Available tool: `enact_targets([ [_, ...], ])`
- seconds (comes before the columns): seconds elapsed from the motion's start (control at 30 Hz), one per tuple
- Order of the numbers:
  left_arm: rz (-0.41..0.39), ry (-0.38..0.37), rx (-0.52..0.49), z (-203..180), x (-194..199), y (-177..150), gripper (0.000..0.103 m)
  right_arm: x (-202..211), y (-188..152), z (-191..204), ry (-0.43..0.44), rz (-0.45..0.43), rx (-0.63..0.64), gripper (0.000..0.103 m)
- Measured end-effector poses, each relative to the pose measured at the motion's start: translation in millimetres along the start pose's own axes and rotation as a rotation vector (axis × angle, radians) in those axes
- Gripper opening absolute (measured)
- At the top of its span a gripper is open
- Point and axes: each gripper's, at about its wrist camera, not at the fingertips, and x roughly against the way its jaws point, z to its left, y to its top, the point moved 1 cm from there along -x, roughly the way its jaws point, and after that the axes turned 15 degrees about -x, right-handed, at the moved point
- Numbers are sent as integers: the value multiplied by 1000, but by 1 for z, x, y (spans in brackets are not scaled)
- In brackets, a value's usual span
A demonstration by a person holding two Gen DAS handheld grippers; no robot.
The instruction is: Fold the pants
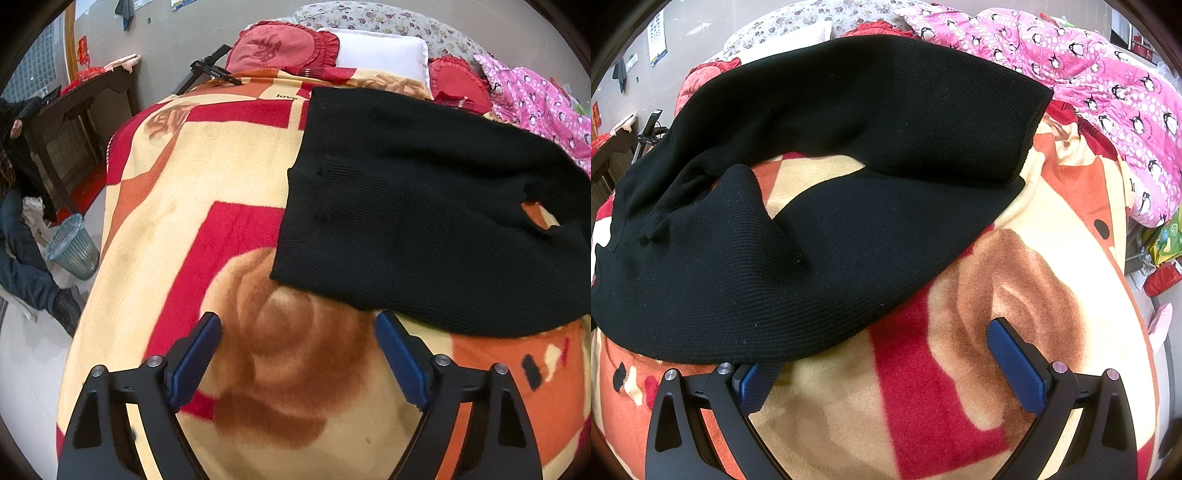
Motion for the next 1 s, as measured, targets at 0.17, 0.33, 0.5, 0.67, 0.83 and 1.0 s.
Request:
enact_targets([
  [0.17, -101, 24, -1, -1, 41, -1, 85, 1, -1, 0, -6, -1, -8, 102],
  [0.33, -155, 1, -18, -8, 74, -3, 85, 22, -12, 3, -41, -27, -10, 103],
  [0.5, -186, -10, -22, -17, 88, -9, 85, 64, -27, 14, -26, -136, 36, 103],
  [0.67, -193, -14, -34, -24, 94, -8, 85, 85, -34, 25, 16, -174, 65, 103],
  [0.83, -191, -83, -17, -17, 93, -5, 86, 96, -30, 22, 75, -173, 63, 103],
  [1.0, -169, -131, 49, 5, 78, 1, 86, 89, -16, 20, 135, -146, 29, 103],
])
